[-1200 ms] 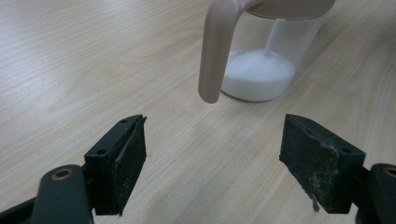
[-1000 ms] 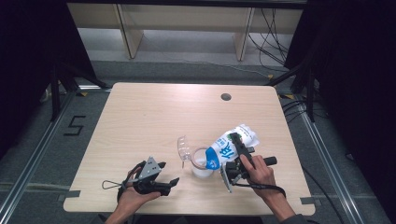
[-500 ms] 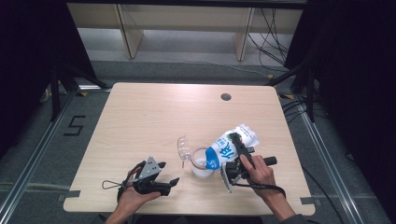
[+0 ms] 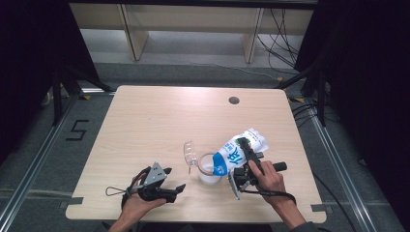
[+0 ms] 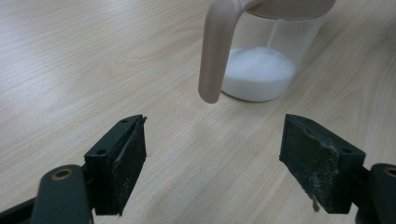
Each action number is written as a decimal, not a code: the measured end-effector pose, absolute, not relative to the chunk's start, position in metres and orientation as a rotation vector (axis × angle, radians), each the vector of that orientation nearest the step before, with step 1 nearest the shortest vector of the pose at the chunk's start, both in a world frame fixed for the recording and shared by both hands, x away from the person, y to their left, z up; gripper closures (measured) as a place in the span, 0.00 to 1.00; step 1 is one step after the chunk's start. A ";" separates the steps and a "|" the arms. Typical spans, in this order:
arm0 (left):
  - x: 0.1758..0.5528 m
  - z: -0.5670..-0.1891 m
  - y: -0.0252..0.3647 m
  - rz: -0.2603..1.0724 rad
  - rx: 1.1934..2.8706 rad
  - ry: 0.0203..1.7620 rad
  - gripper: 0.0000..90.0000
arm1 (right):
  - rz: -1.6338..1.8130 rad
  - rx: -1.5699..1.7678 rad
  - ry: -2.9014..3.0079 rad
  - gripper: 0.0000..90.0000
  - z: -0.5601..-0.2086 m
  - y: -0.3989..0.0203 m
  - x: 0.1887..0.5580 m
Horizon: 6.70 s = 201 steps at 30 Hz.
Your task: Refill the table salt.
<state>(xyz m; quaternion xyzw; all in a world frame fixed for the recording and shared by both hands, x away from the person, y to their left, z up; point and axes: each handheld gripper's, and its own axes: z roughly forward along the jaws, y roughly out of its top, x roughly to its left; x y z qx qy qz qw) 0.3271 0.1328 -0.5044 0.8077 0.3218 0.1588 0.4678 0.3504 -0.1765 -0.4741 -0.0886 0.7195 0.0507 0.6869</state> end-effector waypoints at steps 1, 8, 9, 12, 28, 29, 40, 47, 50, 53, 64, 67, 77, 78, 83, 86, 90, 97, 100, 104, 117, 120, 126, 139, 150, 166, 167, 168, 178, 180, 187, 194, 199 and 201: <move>0.327 -0.504 0.133 0.389 1.981 0.789 0.25 | 0.112 -0.197 1.613 0.70 -0.474 -0.176 0.350; 0.327 -0.505 0.133 0.384 1.975 0.789 0.25 | 0.105 -0.209 1.611 0.70 -0.474 -0.177 0.350; 0.327 -0.505 0.133 0.384 1.976 0.789 0.25 | 0.101 -0.217 1.609 0.70 -0.473 -0.177 0.350; 0.327 -0.505 0.132 0.384 1.975 0.790 0.25 | 0.094 -0.228 1.607 0.71 -0.472 -0.176 0.351; 0.327 -0.504 0.133 0.389 1.979 0.790 0.25 | 0.079 -0.247 1.602 0.73 -0.472 -0.176 0.350; 0.327 -0.504 0.133 0.389 1.980 0.790 0.25 | 0.081 -0.253 1.599 0.73 -0.472 -0.176 0.351; 0.327 -0.504 0.133 0.389 1.982 0.787 0.25 | 0.102 -0.210 1.613 0.74 -0.475 -0.177 0.350; 0.327 -0.504 0.133 0.389 1.981 0.789 0.25 | 0.099 -0.221 1.606 0.74 -0.474 -0.177 0.350; 0.327 -0.504 0.133 0.389 1.982 0.788 0.25 | 0.101 -0.214 1.612 0.74 -0.475 -0.177 0.350; 0.327 -0.504 0.133 0.389 1.981 0.789 0.25 | 0.062 -0.292 1.592 0.74 -0.470 -0.176 0.350; 0.327 -0.505 0.132 0.379 1.974 0.793 0.25 | 0.123 -0.232 1.595 0.75 -0.475 -0.177 0.351; 0.327 -0.505 0.132 0.383 1.976 0.789 0.25 | 0.121 -0.236 1.595 0.75 -0.475 -0.177 0.350; 0.327 -0.505 0.132 0.377 1.969 0.796 0.25 | 0.116 -0.241 1.591 0.76 -0.474 -0.177 0.350; 0.327 -0.505 0.132 0.380 1.970 0.796 0.25 | 0.116 -0.241 1.592 0.76 -0.474 -0.177 0.350; 0.328 -0.505 0.132 0.383 1.974 0.786 0.25 | 0.116 -0.243 1.592 0.76 -0.474 -0.177 0.351; 0.327 -0.506 0.132 0.386 1.968 0.788 0.25 | 0.116 -0.240 1.594 0.76 -0.475 -0.177 0.350; 0.329 -0.505 0.132 0.394 1.980 0.770 0.25 | 0.117 -0.239 1.595 0.76 -0.475 -0.177 0.350; 0.328 -0.505 0.132 0.396 1.979 0.773 0.25 | 0.117 -0.241 1.594 0.77 -0.475 -0.177 0.350; 0.328 -0.505 0.132 0.387 1.976 0.784 0.25 | 0.113 -0.236 1.601 0.77 -0.475 -0.176 0.350; 0.328 -0.505 0.132 0.388 1.975 0.783 0.25 | 0.111 -0.236 1.601 0.77 -0.475 -0.176 0.350; 0.327 -0.505 0.132 0.381 1.974 0.797 0.25 | 0.101 -0.235 1.614 0.78 -0.475 -0.176 0.349; 0.327 -0.505 0.132 0.378 1.969 0.796 0.25 | 0.109 -0.233 1.612 0.78 -0.476 -0.177 0.350; 0.327 -0.505 0.132 0.378 1.970 0.796 0.25 | 0.113 -0.238 1.608 0.78 -0.475 -0.177 0.350; 0.328 -0.505 0.133 0.388 1.981 0.774 0.25 | 0.117 -0.241 1.605 0.79 -0.475 -0.177 0.350; 0.327 -0.505 0.132 0.378 1.970 0.796 0.25 | 0.120 -0.240 1.600 0.79 -0.475 -0.177 0.350; 0.328 -0.505 0.132 0.386 1.975 0.784 0.25 | 0.103 -0.286 1.587 0.79 -0.472 -0.176 0.351; 0.328 -0.505 0.132 0.387 1.975 0.783 0.25 | 0.123 -0.238 1.602 0.79 -0.475 -0.177 0.350; 0.328 -0.505 0.132 0.387 1.975 0.783 0.25 | 0.123 -0.238 1.602 0.79 -0.475 -0.177 0.350; 0.328 -0.505 0.132 0.384 1.971 0.782 0.25 | 0.120 -0.236 1.606 0.80 -0.474 -0.177 0.350; 0.327 -0.505 0.132 0.375 1.966 0.795 0.25 | 0.120 -0.234 1.606 0.80 -0.474 -0.177 0.350; 0.327 -0.505 0.132 0.383 1.973 0.792 0.25 | 0.116 -0.246 1.603 0.80 -0.473 -0.177 0.350; 0.327 -0.505 0.132 0.375 1.968 0.794 0.25 | 0.121 -0.237 1.605 0.80 -0.474 -0.177 0.350; 0.327 -0.505 0.132 0.377 1.967 0.793 0.25 | 0.118 -0.247 1.601 0.80 -0.474 -0.177 0.350; 0.327 -0.505 0.132 0.383 1.971 0.784 0.25 | 0.120 -0.247 1.599 0.80 -0.473 -0.177 0.350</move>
